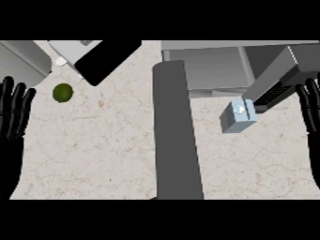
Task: Pick up the milk, place it into the microwave and close the microwave
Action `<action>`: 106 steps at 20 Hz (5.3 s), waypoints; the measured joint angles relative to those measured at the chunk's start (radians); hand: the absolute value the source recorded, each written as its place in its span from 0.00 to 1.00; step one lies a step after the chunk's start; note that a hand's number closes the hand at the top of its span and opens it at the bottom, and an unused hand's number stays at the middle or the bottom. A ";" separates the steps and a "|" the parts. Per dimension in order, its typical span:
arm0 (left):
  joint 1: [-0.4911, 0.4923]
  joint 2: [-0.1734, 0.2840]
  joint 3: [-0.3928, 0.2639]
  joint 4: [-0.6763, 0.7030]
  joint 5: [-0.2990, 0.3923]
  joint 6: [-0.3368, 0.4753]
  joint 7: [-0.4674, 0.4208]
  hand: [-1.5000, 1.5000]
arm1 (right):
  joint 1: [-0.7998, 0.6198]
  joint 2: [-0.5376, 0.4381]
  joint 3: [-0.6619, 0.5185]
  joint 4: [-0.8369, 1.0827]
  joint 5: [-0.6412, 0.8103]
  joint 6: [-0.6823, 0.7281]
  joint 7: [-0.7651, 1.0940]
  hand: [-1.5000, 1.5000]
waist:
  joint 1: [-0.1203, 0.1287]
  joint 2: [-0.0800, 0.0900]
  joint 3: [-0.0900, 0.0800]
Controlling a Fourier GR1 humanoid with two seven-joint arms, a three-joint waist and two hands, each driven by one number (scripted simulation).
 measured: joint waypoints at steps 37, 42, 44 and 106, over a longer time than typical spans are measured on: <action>0.411 0.036 0.385 -0.201 0.676 -0.415 0.102 0.00 | -0.037 0.106 0.022 0.386 0.343 -0.419 -0.009 0.00 | 0.049 -0.065 -0.027; 0.460 0.022 0.419 -0.206 0.705 -0.460 0.102 0.00 | -0.003 0.093 -0.042 0.536 0.272 -0.416 -0.138 0.00 | 0.049 -0.065 -0.026; 0.462 0.021 0.436 -0.204 0.720 -0.474 0.101 0.00 | -0.001 0.091 -0.064 0.605 0.256 -0.416 -0.196 0.00 | 0.048 -0.065 -0.026; 0.508 -0.014 0.604 -0.196 0.946 -0.649 0.230 0.00 | -0.541 -0.025 -0.256 1.817 0.129 -0.057 -1.039 1.00 | 0.055 -0.057 -0.027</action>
